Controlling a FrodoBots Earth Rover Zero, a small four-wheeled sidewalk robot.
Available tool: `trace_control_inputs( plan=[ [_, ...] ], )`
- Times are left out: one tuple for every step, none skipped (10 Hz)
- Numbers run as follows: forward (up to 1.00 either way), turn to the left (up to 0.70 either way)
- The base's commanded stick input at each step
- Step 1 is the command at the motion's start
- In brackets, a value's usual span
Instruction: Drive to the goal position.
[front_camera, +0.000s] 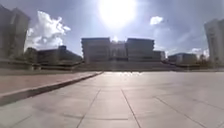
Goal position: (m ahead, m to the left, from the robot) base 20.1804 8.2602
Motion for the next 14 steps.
trace_control_inputs(
  plan=[
    [1.0,0.01],
    [1.0,0.01],
    [1.0,-0.39],
    [1.0,-0.39],
    [1.0,-0.22],
    [1.0,-0.1],
    [1.0,0.0],
    [1.0,0.01],
    [1.0,0.01],
    [1.0,0.01],
    [1.0,0.01],
    [1.0,0.01],
    [1.0,0.01],
    [1.0,0.01]
  ],
)
